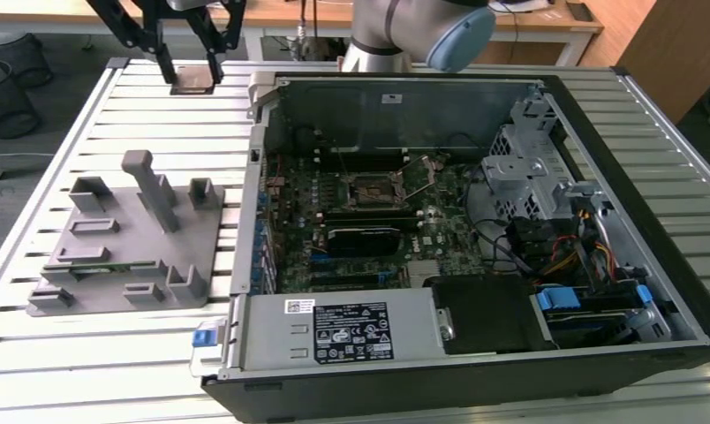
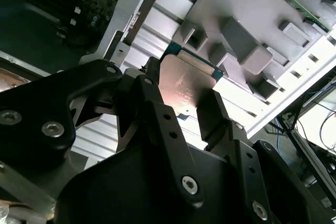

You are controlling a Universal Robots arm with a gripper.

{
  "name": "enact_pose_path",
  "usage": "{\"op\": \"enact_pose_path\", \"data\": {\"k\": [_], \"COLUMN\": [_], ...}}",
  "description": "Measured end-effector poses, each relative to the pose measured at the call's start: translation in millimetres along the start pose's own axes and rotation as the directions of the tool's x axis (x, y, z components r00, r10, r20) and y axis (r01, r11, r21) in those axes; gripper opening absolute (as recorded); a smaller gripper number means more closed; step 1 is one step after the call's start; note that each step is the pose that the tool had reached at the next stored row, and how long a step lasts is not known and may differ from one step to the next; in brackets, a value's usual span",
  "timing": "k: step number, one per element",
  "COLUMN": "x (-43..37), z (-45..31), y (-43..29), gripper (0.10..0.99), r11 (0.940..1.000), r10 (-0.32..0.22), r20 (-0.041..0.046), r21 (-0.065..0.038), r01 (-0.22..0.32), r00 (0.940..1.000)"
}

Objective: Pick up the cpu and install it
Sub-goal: 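Pick up the cpu and move it towards the insertion slot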

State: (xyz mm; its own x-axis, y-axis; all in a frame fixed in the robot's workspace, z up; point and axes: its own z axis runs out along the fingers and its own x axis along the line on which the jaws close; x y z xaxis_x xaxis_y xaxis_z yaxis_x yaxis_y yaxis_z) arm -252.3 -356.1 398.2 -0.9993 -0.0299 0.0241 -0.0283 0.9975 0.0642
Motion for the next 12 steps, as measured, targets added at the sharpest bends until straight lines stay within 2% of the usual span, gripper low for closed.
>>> {"op": "enact_pose_path", "data": {"k": [8,12], "x": [-32.8,-42.6], "z": [-0.5,-0.5], "y": [-0.9,-1.3], "gripper": [0.525,0.525], "r11": [1.0000,1.0000], "r10": [0.000,0.002], "r20": [0.0000,0.0000], "r21": [0.000,0.000], "r01": [0.000,-0.002], "r00": [1.0000,1.0000]}}
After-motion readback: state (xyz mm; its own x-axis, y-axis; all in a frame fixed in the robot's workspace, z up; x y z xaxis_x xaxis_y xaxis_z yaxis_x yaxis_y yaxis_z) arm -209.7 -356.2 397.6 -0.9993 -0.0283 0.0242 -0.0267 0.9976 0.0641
